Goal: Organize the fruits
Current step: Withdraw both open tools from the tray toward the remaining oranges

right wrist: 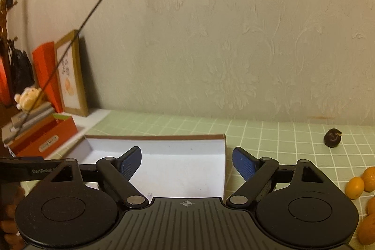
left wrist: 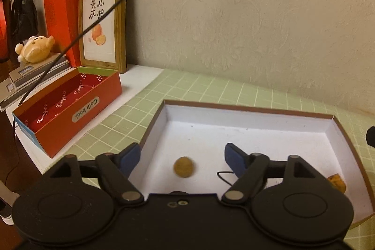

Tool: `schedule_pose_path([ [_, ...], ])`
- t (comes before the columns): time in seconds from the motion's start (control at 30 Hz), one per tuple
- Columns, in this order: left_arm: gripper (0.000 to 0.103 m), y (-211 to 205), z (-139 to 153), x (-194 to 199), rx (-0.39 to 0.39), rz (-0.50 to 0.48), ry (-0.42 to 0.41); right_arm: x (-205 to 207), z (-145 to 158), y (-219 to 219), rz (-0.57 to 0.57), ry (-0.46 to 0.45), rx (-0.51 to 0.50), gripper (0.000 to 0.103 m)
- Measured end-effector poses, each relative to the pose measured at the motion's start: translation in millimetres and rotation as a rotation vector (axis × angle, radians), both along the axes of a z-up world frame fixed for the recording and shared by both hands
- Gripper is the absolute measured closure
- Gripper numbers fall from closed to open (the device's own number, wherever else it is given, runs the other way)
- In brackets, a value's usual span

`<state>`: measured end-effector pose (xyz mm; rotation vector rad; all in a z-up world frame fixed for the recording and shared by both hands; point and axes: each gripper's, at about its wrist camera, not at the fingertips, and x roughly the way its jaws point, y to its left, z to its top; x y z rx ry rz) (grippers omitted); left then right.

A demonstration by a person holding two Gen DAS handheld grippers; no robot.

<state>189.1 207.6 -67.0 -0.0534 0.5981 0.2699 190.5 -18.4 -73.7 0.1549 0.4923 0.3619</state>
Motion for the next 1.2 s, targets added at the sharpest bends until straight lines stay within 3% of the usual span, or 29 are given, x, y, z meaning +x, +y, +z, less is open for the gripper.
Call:
schedule_pose_path([
  [0.3, 0.016, -5, 17, -12, 0.035, 0.021, -0.052, -12, 11, -8, 0.011, -0.028, 0.026, 0.0],
  [0.67, 0.014, 30, 59, -43, -0.074, 0.114, -0.178, -27, 25, -19, 0.051, -0.078, 0.049, 0.0],
  [0.9, 0.014, 30, 65, -54, -0.085, 0.131, -0.173, -41, 28, -22, 0.078, -0.128, 0.024, 0.0],
  [1.2, 0.014, 12, 69, -69, -0.071, 0.117, -0.164, -63, 31, -43, 0.139, -0.22, 0.09, 0.0],
])
